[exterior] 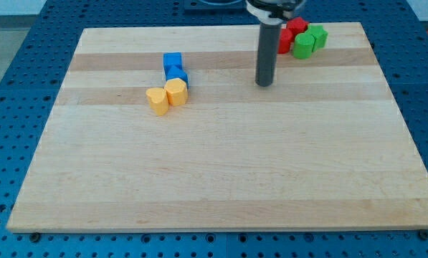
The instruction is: Move the yellow blocks bottom left to the red blocks
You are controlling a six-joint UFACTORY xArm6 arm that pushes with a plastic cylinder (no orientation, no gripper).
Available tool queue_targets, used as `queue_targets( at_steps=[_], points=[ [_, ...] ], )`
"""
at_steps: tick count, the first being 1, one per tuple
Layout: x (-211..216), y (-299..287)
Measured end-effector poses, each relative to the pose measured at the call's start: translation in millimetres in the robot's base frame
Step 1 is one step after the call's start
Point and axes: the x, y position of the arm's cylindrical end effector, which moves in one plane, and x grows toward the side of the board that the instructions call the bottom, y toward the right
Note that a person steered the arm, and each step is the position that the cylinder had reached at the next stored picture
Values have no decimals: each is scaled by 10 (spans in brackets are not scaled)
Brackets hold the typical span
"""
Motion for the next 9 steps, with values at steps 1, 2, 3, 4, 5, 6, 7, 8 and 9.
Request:
queue_targets(
  at_steps=[1, 2, 3, 4, 5, 6, 7, 8, 9],
  points=[
    [512, -290],
    [566, -851],
    [971, -1403],
    [1116, -1966],
    [1116, -2517],
    [1116, -2949],
    [971, -2865],
    [801, -2683],
    [612, -2324]
  ],
)
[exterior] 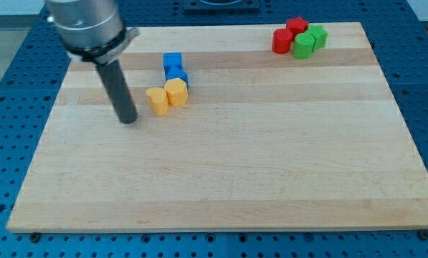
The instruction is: Move the yellow blocks bottom left to the red blocks
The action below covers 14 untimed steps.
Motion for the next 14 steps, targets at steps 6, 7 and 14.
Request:
queue_targets(
  at_steps=[6, 7, 14],
  points=[
    [-670, -663],
    [-652, -683],
    [-409, -773]
  ],
)
